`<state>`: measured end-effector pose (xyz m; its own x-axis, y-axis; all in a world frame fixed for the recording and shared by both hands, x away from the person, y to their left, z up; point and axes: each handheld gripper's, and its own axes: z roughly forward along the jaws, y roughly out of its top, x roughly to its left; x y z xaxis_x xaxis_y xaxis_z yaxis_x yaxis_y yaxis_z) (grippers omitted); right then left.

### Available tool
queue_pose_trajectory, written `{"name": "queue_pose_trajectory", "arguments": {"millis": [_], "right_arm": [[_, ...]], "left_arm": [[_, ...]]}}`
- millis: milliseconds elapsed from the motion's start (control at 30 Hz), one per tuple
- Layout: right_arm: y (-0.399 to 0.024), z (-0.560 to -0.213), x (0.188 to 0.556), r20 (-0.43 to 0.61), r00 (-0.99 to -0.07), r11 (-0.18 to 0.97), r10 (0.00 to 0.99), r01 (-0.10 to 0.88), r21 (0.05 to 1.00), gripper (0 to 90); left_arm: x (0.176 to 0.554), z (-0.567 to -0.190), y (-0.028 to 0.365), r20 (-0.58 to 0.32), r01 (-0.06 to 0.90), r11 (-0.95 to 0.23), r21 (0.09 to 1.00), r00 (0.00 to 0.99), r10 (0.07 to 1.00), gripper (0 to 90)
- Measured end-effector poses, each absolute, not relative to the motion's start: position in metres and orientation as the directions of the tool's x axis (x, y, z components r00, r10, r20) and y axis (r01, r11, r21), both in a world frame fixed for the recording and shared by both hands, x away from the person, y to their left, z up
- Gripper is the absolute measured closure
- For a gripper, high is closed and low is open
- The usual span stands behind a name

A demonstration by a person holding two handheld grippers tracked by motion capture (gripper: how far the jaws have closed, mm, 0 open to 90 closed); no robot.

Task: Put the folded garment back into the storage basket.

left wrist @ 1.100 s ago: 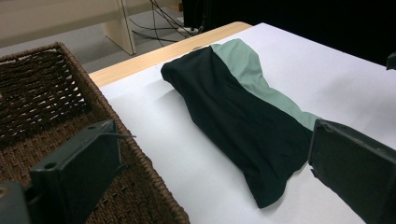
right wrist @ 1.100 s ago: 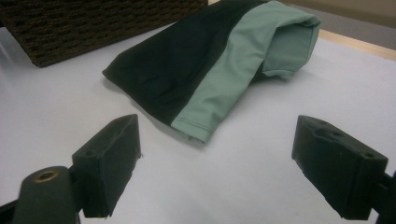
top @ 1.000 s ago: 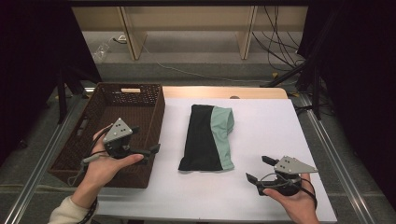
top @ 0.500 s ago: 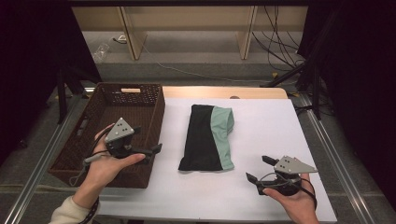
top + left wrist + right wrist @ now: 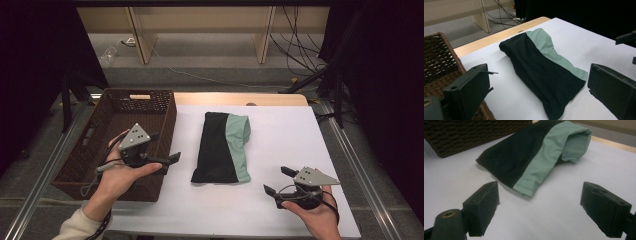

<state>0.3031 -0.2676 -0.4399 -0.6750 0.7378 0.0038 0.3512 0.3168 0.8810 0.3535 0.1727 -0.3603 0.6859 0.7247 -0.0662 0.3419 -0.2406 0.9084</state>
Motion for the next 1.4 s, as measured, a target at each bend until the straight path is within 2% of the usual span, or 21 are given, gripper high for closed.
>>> {"name": "queue_pose_trajectory", "arguments": {"millis": [1400], "right_arm": [[-0.268,-0.44,0.303,0.001,-0.673,0.317,0.74,0.349,0.882,16.2]], "left_arm": [[0.37,-0.366,0.122,-0.066,0.349,-0.298,0.888,0.74,0.669,3.9]]}}
